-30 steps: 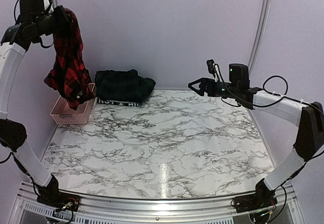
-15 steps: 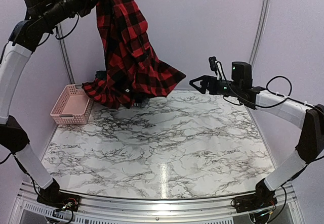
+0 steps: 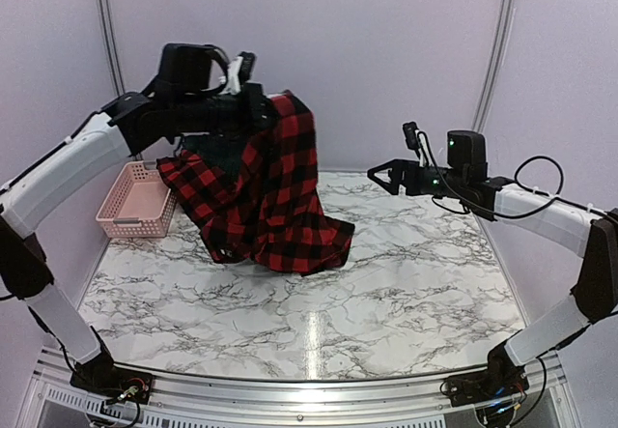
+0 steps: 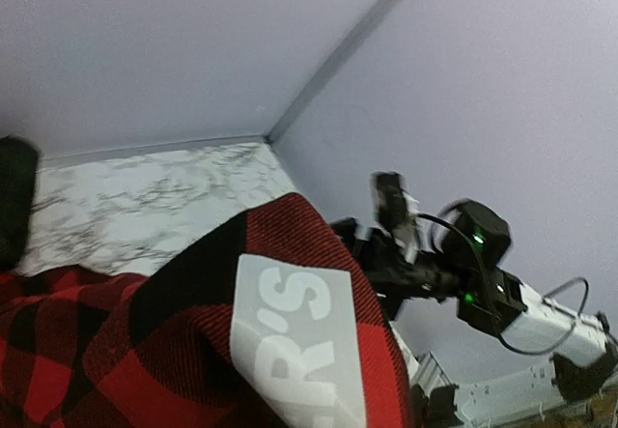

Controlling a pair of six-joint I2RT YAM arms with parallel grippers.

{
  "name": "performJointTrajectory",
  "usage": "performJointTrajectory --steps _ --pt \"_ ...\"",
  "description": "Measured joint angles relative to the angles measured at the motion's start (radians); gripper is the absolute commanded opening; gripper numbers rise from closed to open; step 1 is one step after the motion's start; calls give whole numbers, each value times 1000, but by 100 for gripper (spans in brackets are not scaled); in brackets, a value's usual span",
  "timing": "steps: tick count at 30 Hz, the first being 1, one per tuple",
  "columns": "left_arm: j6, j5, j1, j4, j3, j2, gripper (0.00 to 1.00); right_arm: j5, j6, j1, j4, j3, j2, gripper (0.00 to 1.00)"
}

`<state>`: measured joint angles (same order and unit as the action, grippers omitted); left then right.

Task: Fold and stack the mixed laundry pile
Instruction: Place the crumpled T-shirt at the center of the board.

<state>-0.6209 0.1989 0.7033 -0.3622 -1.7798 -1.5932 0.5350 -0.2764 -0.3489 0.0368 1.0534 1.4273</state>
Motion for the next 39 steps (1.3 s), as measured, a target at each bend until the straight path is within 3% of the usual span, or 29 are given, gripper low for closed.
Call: performJointTrajectory --steps 5,9,11,22,26,31,34,39 --pt "138 26 261 -37 -373 -254 0 8 -9 26 -1 -29 -4 95" --pt "230 37 395 -31 -669 -417 0 23 -27 96 0 -71 -34 95" --pt "273 32 440 -21 -727 -445 0 26 -31 120 -1 -75 -46 95" --pt "436 -77 507 8 -705 -441 0 45 -34 140 -2 -91 -84 95" --pt "463 -213 512 22 -668 -431 0 52 -34 140 -2 -91 -83 95" --pt "380 -405 386 20 -455 -360 1 55 -21 140 -45 -71 -76 95" --pt "312 -480 268 5 -278 -302 45 53 -2 140 -84 -58 -76 95" --pt "167 -531 76 -146 -98 -280 79 43 40 141 -164 -55 -79 89"
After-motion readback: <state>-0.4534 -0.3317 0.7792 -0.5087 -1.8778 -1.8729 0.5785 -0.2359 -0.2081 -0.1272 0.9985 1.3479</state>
